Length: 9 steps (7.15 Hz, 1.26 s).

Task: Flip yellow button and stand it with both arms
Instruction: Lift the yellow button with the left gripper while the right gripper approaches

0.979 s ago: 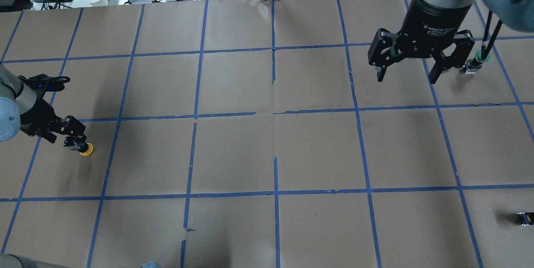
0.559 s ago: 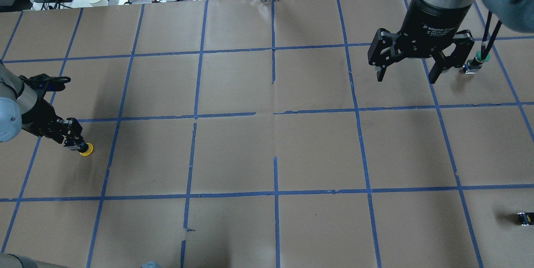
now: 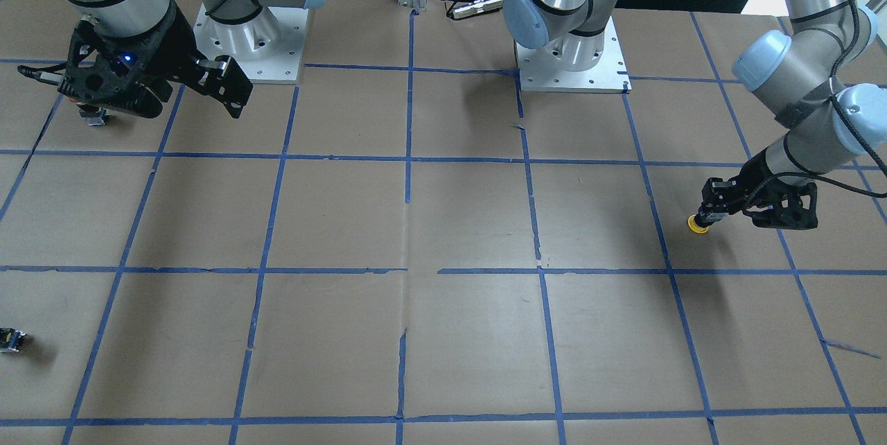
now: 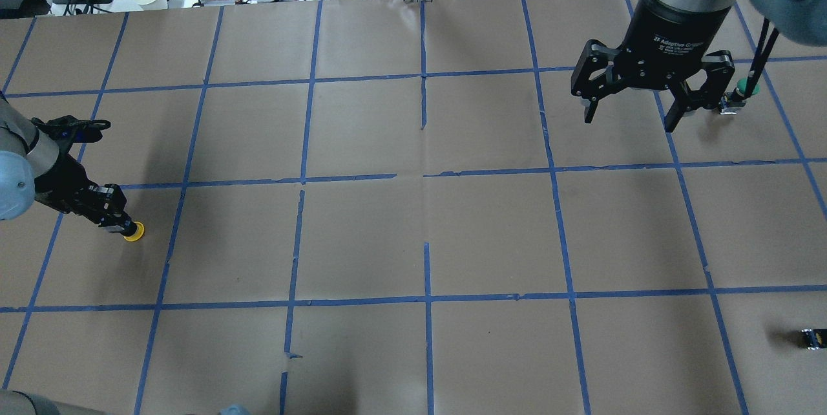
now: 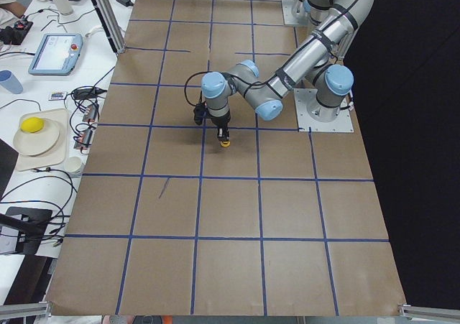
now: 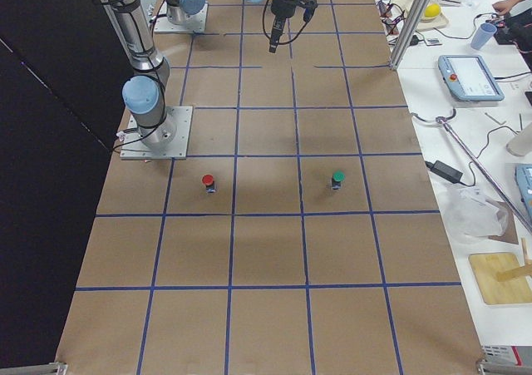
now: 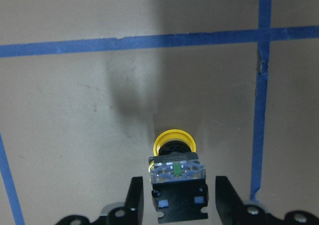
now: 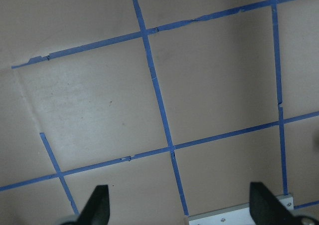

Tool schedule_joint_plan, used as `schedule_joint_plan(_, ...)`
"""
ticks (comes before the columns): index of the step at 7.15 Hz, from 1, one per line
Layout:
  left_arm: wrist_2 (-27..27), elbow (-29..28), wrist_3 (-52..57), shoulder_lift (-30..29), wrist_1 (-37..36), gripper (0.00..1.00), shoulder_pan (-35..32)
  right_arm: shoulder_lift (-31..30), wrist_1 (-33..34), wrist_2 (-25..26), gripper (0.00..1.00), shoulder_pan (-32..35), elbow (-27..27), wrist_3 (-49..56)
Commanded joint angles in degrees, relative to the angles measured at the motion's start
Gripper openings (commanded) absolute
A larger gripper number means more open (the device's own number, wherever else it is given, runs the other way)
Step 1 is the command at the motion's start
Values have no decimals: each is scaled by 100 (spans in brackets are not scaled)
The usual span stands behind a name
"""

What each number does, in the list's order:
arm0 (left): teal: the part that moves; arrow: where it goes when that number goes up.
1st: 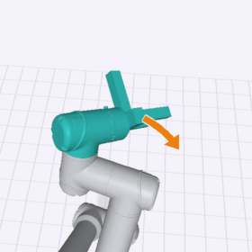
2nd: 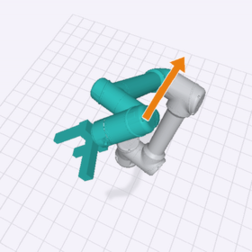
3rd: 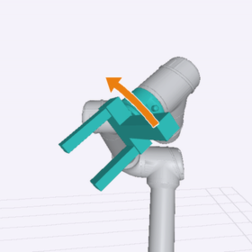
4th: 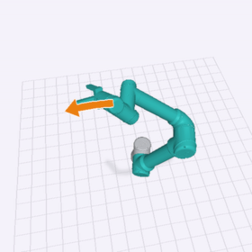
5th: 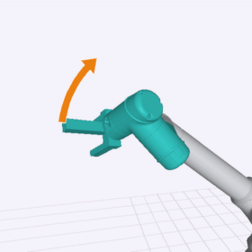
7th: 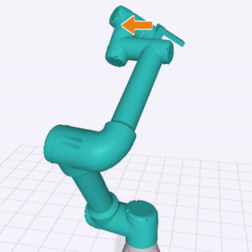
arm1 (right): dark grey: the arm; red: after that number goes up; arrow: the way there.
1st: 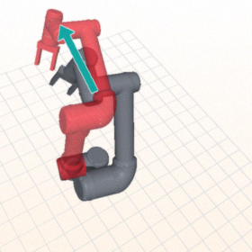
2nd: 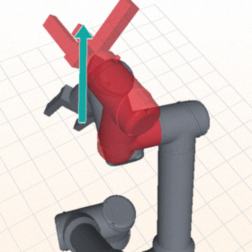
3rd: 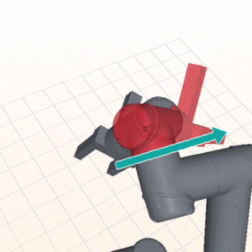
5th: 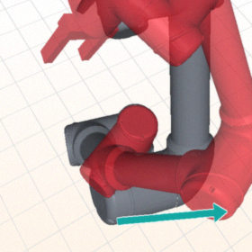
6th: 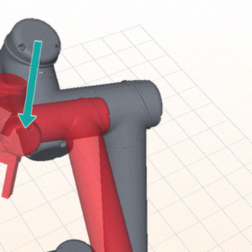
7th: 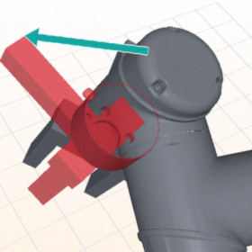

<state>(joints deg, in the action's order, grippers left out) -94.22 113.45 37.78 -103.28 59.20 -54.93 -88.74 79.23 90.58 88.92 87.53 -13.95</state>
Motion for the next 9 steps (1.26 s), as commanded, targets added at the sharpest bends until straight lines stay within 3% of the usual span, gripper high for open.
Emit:
schedule_joint_plan(1, 0, -25, 45, 10, 4, 21, 0, 24, -21, -179, 100, -7, -8, -477)
schedule_joint_plan(3, 35, -130, 552, 80, 30, 13, -43, 24, -39, -608, 100, -7, -8, -1639)
schedule_joint_plan(4, 44, -209, 720, 80, 74, 2, -61, 33, -30, -1073, 100, -7, -17, -2134)
schedule_joint_plan(5, 366, -436, 1087, 54, 161, 2, -44, 50, -30, -1547, 100, -7, -8, -2626)
schedule_joint_plan(6, 926, -708, 1178, -16, 919, 2, -9, 50, -30, -1926, 100, -15, 1, -2935)
schedule_joint_plan(8, 2576, -869, 1293, 71, 1951, 1, -585, 33, -48, -2437, 100, -42, 1, -3026)
schedule_joint_plan(9, 3350, -825, 1336, 80, 2312, 0, -806, -2, -56, -2457, 100, -68, 1, -3096)
